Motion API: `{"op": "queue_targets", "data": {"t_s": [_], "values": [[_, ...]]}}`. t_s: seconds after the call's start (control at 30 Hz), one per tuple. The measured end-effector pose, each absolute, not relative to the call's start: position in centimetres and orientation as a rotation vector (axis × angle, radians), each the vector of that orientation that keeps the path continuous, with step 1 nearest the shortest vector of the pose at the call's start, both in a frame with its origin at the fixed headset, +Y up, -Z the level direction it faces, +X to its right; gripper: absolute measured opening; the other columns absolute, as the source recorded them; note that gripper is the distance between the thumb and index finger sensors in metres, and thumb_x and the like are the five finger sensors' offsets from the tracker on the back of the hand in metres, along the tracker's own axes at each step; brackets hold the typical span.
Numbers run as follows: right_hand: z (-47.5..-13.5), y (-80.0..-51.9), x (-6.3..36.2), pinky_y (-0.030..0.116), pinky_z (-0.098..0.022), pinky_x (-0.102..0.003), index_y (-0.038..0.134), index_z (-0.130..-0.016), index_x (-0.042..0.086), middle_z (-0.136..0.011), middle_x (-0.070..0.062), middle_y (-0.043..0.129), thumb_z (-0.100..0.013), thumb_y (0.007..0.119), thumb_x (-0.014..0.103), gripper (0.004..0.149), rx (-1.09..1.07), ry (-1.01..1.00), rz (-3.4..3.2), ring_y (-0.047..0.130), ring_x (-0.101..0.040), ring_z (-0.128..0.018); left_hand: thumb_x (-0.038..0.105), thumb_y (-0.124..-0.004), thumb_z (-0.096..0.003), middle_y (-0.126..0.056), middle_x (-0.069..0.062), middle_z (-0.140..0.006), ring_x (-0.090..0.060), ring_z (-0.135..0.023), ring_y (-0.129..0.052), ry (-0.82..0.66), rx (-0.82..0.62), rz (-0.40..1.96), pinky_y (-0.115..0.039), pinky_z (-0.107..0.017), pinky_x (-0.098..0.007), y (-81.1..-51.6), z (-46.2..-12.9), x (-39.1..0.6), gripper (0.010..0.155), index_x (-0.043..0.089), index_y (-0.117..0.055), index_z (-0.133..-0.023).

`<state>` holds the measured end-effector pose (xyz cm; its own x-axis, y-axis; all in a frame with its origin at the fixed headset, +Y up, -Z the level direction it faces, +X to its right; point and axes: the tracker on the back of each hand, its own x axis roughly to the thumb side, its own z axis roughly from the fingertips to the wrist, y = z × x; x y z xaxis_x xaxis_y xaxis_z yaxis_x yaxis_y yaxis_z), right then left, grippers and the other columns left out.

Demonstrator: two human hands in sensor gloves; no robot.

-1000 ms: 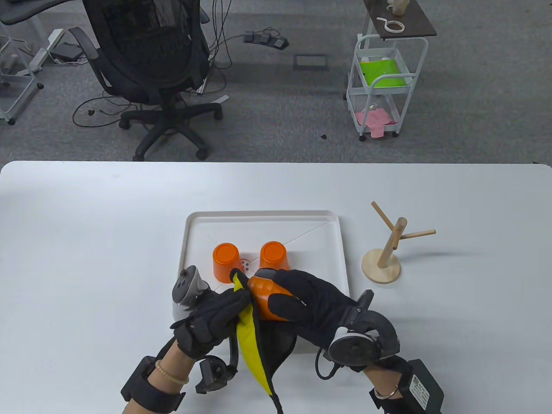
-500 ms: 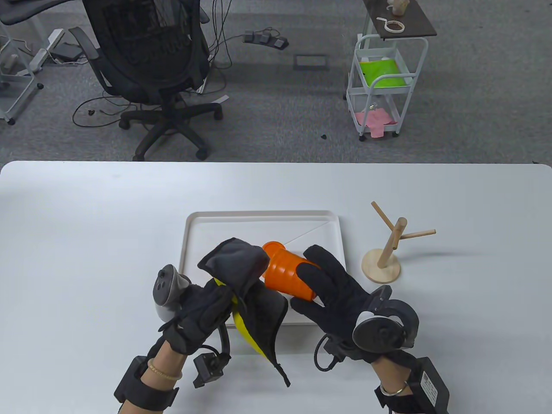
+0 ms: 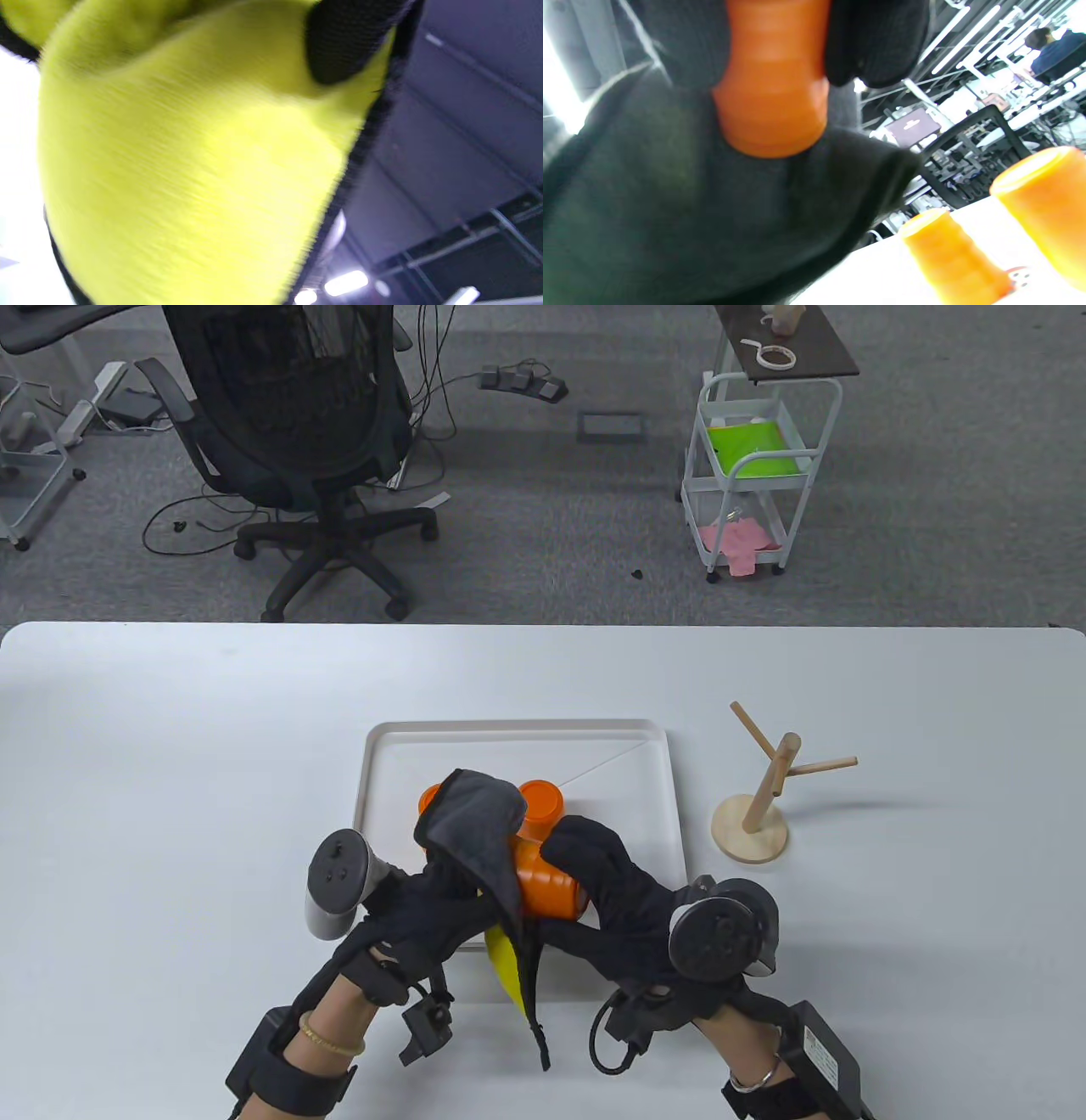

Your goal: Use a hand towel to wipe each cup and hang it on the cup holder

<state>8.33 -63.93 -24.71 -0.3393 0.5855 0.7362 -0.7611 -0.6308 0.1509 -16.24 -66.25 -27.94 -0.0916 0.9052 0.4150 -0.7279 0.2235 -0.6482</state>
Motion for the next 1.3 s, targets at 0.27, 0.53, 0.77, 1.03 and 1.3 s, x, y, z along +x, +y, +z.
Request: {"op": "queue_targets", "data": {"t_s": [0.27, 0.53, 0.77, 1.03, 1.3], "values": [[-21.9, -63.0, 7.0, 0.069, -0.077, -0.047, 0.035, -0.104, 0.050, -0.120, -0.005, 0.033, -0.049, 0.086, 0.037, 0.076, 1.328, -0.674, 2.381, 0.064, -0.037, -0.099, 0.065, -0.064, -0.0654, -0.028, -0.024, -0.124, -0.057, -0.103, -0.047, -0.878, -0.503, 1.692, -0.066, -0.062, -0.065, -68.9, -28.2, -15.0, 0.084, 0.029, -0.012, -0.120], [-20.2, -63.0, 6.0, 0.077, -0.074, -0.040, 0.030, -0.104, 0.047, -0.118, -0.004, 0.044, -0.045, 0.086, 0.043, 0.082, 1.350, -0.977, 2.595, 0.074, -0.030, -0.096, 0.068, -0.062, -0.0658, -0.038, -0.018, -0.121, -0.044, -0.097, -0.063, -0.857, -0.543, 1.744, -0.084, -0.047, -0.032, -69.9, -27.9, -14.2, 0.079, 0.029, -0.019, -0.120], [-22.0, -62.6, 7.1, 0.090, -0.044, -0.033, 0.030, -0.111, 0.019, -0.099, -0.020, 0.068, -0.046, 0.062, 0.064, 0.085, 1.117, -0.710, 2.444, 0.096, -0.024, -0.061, 0.065, -0.064, -0.0657, -0.024, -0.005, -0.125, -0.038, -0.109, -0.044, -0.942, -0.240, 1.561, -0.078, -0.059, -0.037, -67.8, -26.6, -14.1, 0.070, 0.045, -0.019, -0.114], [-26.5, -65.7, 8.8, 0.087, -0.019, -0.031, 0.046, -0.108, 0.003, -0.071, -0.020, 0.087, -0.052, 0.047, 0.070, 0.087, 0.780, 0.370, 1.794, 0.098, -0.022, -0.033, 0.064, -0.066, -0.0616, -0.023, 0.006, -0.125, -0.032, -0.113, -0.040, -0.997, 0.415, 0.710, -0.077, -0.063, -0.038, -65.0, -23.2, -14.0, 0.063, 0.056, -0.025, -0.109], [-27.7, -69.2, 8.5, 0.086, -0.006, -0.028, 0.059, -0.099, -0.010, -0.054, -0.020, 0.093, -0.056, 0.043, 0.067, 0.089, 0.497, 0.835, 1.489, 0.098, -0.019, -0.018, 0.066, -0.069, -0.0552, -0.031, 0.011, -0.124, -0.026, -0.113, -0.047, -1.033, 0.568, 0.301, -0.080, -0.061, -0.037, -64.9, -22.1, -13.3, 0.064, 0.058, -0.029, -0.105]]}}
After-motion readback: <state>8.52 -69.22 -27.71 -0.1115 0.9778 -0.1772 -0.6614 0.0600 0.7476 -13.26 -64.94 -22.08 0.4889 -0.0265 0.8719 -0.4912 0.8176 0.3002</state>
